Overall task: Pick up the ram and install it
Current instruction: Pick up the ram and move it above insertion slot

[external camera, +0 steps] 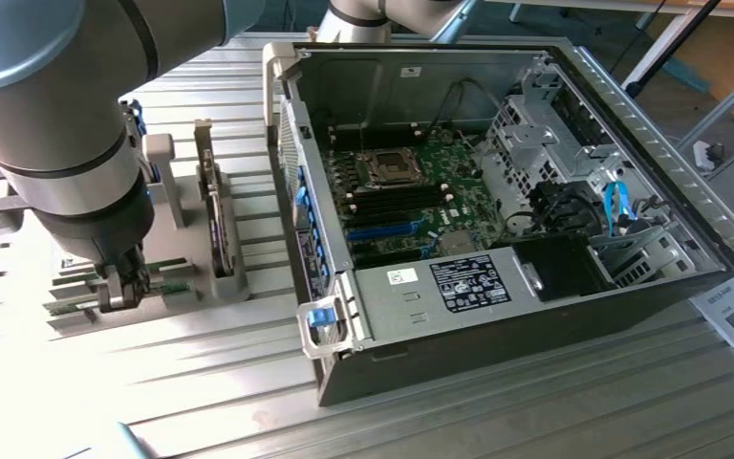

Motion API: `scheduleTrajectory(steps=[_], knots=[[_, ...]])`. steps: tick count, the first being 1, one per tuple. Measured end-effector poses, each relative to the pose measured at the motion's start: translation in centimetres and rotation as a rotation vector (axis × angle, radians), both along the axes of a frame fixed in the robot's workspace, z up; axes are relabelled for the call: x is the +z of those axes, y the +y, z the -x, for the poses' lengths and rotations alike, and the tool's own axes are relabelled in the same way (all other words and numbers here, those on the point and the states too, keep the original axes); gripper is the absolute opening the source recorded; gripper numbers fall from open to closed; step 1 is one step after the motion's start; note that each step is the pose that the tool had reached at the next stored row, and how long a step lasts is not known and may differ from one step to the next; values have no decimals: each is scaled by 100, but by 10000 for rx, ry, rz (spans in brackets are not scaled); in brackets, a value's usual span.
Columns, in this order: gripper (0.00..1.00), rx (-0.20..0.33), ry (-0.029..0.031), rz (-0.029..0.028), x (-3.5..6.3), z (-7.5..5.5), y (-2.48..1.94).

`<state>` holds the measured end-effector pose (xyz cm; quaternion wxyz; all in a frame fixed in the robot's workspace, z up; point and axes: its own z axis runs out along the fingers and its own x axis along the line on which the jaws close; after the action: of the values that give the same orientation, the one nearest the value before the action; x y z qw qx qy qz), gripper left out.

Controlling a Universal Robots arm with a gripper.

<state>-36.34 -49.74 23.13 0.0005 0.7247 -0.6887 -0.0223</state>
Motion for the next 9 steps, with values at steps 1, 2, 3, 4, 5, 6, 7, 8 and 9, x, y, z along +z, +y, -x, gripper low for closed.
scheduleTrajectory(steps=[1, 2, 3, 4, 5, 6, 7, 8, 9], knots=[[12, 0, 0, 0, 11, 0, 0], [12, 0, -1, -1, 27, 0, 0], [12, 0, -1, -1, 39, 0, 0], [12, 0, 0, -1, 53, 0, 0], [12, 0, 0, 0, 65, 0, 0], [12, 0, -1, 0, 79, 0, 0], [12, 0, -1, 0, 91, 0, 0], [12, 0, 0, 0, 105, 0, 0], [12, 0, 0, 0, 118, 0, 0]])
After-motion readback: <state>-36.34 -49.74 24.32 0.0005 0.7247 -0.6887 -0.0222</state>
